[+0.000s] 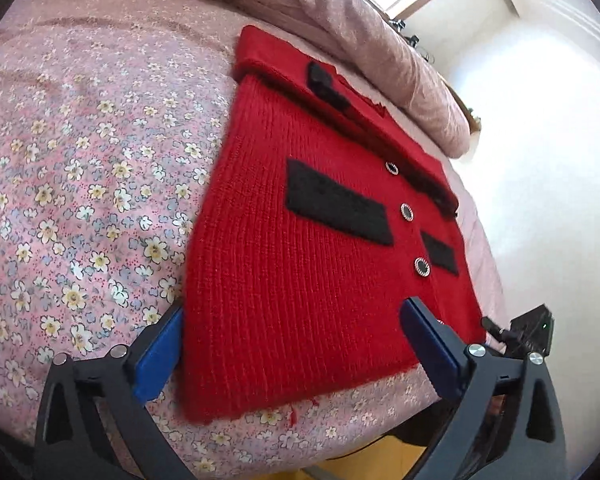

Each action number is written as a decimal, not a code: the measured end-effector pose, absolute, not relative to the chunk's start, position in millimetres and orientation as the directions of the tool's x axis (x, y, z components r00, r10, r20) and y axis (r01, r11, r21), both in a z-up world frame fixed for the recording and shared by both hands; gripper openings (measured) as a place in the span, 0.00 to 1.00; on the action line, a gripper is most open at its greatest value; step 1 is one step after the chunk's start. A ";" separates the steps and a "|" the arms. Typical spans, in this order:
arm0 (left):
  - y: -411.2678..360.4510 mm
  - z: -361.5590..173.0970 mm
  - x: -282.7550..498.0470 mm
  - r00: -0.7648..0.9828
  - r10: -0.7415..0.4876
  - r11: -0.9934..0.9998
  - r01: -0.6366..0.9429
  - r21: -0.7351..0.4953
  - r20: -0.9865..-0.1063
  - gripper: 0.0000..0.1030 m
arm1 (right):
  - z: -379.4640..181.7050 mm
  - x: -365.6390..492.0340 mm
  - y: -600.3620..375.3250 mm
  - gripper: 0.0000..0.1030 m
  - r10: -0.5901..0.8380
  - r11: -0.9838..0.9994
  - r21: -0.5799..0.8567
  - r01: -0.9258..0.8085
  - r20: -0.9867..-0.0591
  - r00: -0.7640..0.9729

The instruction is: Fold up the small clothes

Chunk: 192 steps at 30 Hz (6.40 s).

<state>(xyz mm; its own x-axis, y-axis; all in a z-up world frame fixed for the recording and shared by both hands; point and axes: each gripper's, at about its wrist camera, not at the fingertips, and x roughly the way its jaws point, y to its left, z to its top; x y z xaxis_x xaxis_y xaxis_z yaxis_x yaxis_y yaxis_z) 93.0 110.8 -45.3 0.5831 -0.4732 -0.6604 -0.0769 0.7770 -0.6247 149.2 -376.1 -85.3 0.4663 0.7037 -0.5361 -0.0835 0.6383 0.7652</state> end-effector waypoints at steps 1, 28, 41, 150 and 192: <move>112.9 -45.4 91.0 0.584 -0.484 0.770 -0.070 -0.634 -0.652 0.94 | -83.5 153.4 -372.5 0.45 0.703 0.639 0.765 -0.084 -0.536 0.467; 144.6 -70.0 75.5 0.567 -0.561 0.597 -0.228 -0.769 -0.603 0.05 | -88.1 146.5 -379.5 0.20 0.703 0.628 0.775 -0.070 -0.526 0.478; 135.4 -63.8 63.1 0.612 -0.521 0.616 -0.214 -0.759 -0.595 0.01 | -78.8 134.6 -388.0 0.06 0.657 0.656 0.753 -0.052 -0.535 0.531; 176.5 -46.6 327.4 0.655 -0.456 0.657 -0.209 -0.724 -0.603 0.50 | -19.1 369.2 -392.2 0.74 0.608 0.671 0.728 -0.141 -0.431 0.667; 184.6 -54.6 320.0 0.637 -0.536 0.607 -0.165 -0.777 -0.554 0.10 | -42.2 385.9 -374.0 0.27 0.711 0.626 0.765 -0.155 -0.477 0.517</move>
<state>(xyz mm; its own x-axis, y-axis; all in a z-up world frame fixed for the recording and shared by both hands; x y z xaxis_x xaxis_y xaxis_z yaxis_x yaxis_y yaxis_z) 320.0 184.6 -54.6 0.6374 -0.5356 -0.5539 -0.1653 0.6071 -0.7772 385.9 -374.0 -42.2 0.5167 0.7109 -0.4771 -0.1550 0.6257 0.7645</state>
